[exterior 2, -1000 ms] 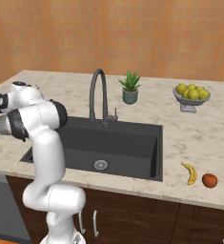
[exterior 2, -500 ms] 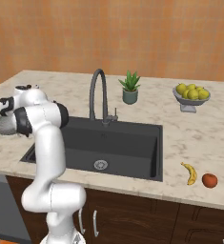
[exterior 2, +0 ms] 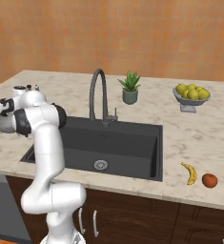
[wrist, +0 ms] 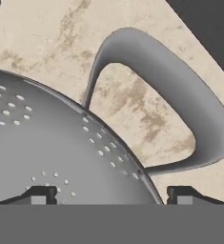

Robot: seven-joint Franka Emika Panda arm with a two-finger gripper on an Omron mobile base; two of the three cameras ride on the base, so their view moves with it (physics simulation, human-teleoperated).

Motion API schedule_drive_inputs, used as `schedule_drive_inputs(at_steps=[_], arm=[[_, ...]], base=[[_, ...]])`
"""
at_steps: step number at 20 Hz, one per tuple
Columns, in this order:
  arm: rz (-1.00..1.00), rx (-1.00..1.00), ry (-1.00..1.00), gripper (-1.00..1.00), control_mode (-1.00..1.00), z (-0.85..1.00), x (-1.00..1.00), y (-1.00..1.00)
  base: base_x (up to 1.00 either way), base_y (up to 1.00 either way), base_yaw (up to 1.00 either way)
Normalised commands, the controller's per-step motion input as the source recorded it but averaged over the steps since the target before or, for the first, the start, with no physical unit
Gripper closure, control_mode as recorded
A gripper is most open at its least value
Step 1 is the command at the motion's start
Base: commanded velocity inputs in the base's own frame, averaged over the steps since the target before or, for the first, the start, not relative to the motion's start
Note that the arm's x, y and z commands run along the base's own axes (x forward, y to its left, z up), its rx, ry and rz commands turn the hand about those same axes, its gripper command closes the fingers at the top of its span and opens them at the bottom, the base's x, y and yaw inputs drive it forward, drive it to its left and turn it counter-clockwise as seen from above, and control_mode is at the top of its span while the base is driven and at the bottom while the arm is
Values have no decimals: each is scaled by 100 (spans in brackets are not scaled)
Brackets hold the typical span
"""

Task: Put the colander in the sink, put the orange, banana, tangerine in the colander, and turn on the sink faucet and pour water over the colander.

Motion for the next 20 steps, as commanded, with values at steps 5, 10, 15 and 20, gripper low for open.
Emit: schedule_drive_inputs(at_steps=[5,10,15,20], arm=[[0,-3,0,100,-100,-13,0,2],[0,2,-1,100,-100,4,-7,-17],[0,2,-8,100,-100,31,-30,-32],[0,0,-3,100,-100,48,-55,-41]], base=[[0,0,0],[0,0,0],[0,0,0],[0,0,0]])
